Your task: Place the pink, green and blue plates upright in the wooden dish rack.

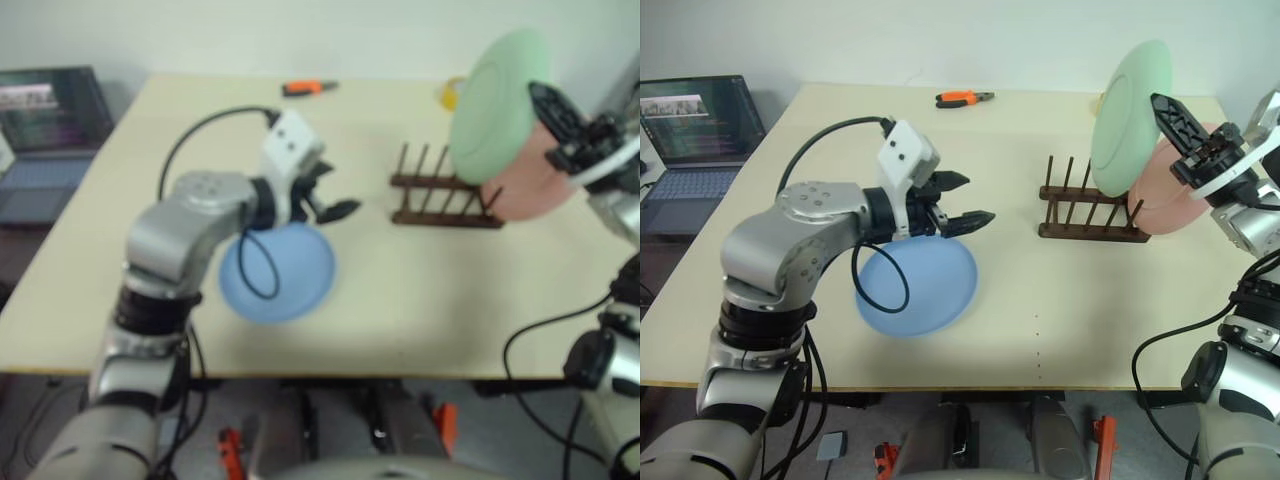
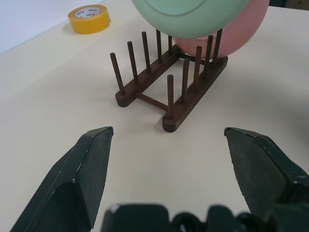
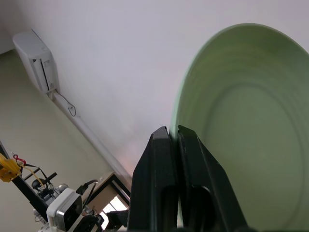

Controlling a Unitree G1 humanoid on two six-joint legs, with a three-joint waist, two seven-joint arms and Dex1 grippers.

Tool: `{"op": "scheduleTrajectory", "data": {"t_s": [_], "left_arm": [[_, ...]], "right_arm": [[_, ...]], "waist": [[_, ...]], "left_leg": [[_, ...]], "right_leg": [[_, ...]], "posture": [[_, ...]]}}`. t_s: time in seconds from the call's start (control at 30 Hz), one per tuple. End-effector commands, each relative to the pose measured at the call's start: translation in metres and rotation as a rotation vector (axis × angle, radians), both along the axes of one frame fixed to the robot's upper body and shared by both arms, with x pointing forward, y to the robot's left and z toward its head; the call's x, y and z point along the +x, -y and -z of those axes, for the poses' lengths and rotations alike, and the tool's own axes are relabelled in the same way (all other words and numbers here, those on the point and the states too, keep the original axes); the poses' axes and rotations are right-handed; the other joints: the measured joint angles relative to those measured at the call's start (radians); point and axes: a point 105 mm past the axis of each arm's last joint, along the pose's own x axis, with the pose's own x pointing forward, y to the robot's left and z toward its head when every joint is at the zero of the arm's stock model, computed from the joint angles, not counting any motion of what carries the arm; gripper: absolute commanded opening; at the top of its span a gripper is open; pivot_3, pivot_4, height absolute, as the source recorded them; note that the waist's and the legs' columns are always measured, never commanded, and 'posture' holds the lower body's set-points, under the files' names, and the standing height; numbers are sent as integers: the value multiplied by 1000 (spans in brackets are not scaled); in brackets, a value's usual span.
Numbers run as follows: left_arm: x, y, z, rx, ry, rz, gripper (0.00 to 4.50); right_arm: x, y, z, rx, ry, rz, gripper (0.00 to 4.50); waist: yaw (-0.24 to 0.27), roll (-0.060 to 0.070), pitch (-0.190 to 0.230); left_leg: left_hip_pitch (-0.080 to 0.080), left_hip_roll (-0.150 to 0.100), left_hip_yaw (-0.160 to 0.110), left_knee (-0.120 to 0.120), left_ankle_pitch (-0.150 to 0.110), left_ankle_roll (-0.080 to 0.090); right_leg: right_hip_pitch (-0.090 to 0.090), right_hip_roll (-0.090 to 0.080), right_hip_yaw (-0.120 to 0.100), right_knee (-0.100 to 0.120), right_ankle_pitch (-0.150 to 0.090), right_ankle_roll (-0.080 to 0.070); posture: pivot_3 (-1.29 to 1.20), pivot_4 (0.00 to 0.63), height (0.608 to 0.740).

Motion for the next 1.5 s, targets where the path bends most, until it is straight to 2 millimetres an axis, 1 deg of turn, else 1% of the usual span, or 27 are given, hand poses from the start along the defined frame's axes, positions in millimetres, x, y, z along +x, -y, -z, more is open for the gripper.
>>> {"op": "scheduleTrajectory", "data": {"t_s": [0.03, 0.2, 0.33, 0.97, 1.5], "left_arm": [[-3, 1, -14, 1, 54, 11, 4083], [-3, 0, -14, 4, 54, 9, 4083], [-3, 0, -13, 5, 53, 7, 4083], [-3, 1, -9, 18, 52, 5, 4083], [-4, 2, -6, 29, 49, 9, 4083]], "right_arm": [[-6, 5, -13, -9, 71, 26, 38], [-4, 3, -9, -49, 61, 34, 38], [-1, -1, -2, -109, 41, 38, 38], [1, -2, 5, -170, 27, 59, 38], [6, 0, 16, -217, -12, 90, 38]], "waist": [[0, 0, 0], [0, 0, 0], [0, 0, 0], [0, 0, 0], [0, 0, 0]], "left_leg": [[0, 0, 0, 0, 0, 0], [0, 0, 0, 0, 0, 0], [0, 0, 0, 0, 0, 0], [0, 0, 0, 0, 0, 0], [0, 0, 0, 0, 0, 0]], "right_leg": [[0, 0, 0, 0, 0, 0], [0, 0, 0, 0, 0, 0], [0, 0, 0, 0, 0, 0], [0, 0, 0, 0, 0, 0], [0, 0, 0, 0, 0, 0]], "posture": [[0, 150, 740], [0, 150, 740], [0, 150, 740], [0, 150, 740], [0, 150, 740]]}}
